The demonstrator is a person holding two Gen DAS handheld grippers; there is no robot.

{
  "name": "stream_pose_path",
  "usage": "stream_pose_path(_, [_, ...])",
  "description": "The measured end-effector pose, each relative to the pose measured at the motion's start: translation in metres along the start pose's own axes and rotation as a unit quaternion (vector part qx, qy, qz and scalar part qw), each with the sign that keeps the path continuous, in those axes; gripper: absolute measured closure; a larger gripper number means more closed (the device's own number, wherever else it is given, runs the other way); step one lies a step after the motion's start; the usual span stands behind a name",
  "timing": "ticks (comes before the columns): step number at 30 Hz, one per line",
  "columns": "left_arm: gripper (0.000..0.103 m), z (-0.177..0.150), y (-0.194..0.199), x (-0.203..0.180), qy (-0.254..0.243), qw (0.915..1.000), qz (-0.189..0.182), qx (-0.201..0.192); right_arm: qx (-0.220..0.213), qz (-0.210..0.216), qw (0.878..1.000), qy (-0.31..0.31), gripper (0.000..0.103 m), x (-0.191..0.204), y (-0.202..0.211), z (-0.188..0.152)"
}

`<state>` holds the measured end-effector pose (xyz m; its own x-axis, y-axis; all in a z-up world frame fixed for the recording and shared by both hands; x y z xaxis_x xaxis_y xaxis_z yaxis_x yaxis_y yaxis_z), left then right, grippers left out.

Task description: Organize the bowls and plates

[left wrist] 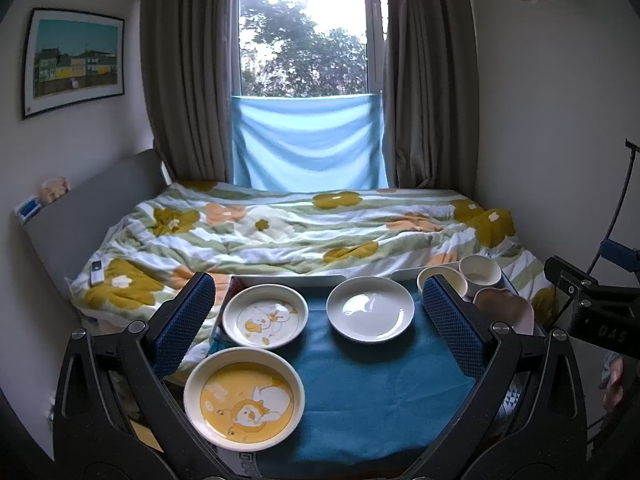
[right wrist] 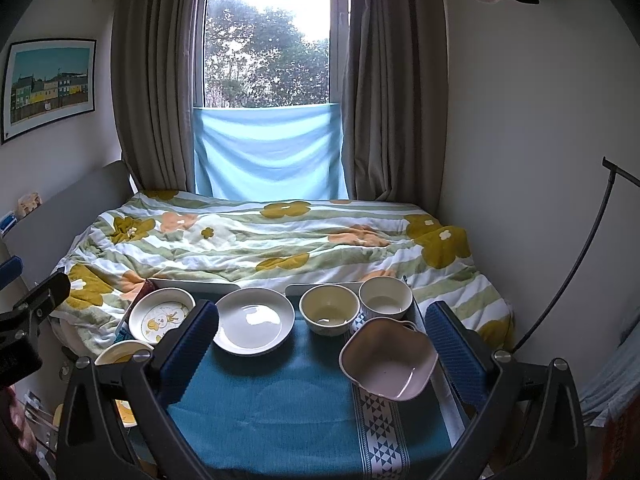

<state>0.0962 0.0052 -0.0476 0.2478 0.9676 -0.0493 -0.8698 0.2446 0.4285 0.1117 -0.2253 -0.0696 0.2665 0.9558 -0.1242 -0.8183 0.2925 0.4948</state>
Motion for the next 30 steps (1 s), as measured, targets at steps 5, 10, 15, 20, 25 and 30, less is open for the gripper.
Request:
stream_pose_path(5, [0.0,0.001,-0.003,-0.001,0.003,1.0,-0.003,-0.001,0.001,0.001,1.0,0.001,0.0,0.0,-0.001,0.0])
stream_pose_path(10, [0.0,0.001,-0.004,-0.003,0.003,0.9999,-0.011,-0.002,0.001,0.0,1.0,-0.002,0.0,-0.001,-0.004,0.001])
stream_pose_path(15, [0.0,0.002,0.001,0.0,0.012,0.9998,-0.016,-0.004,0.006,0.002,1.0,0.0,0.0,-0.003,-0.008,-0.002])
stream_pose_path(20, [0.0,-0.004,0.001,0.019,0.045,0.9989,-0.002,0.013,0.016,0.018,1.0,0.014,0.0,-0.001,-0.014,-0.005])
stream_pose_path(25, [0.0,-0.033,0.003,0.055,0.091,0.9943,0.034,0.044,0.052,0.084,0.994,0.041,0.0,0.029,-0.037,-0.021])
stream_pose_path(30, [0.0,-0.103,-0.005,0.11,0.148,0.9806,0.067,0.11,0.1,0.177,0.975,0.089,0.0,0.096,-0.069,-0.06])
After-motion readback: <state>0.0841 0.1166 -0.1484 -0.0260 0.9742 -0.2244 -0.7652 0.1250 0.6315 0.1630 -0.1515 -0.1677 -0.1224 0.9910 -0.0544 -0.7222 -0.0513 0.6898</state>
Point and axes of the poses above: each gripper's, at about its wrist camera, not at the fingertips, and y roughly against the way its jaws point, x to its left, z to its top, the point moved 8 cm from there along -y, roughly the way its jaws point, and after that the axes turned 12 degrees about -z, right-handed, at the moved point
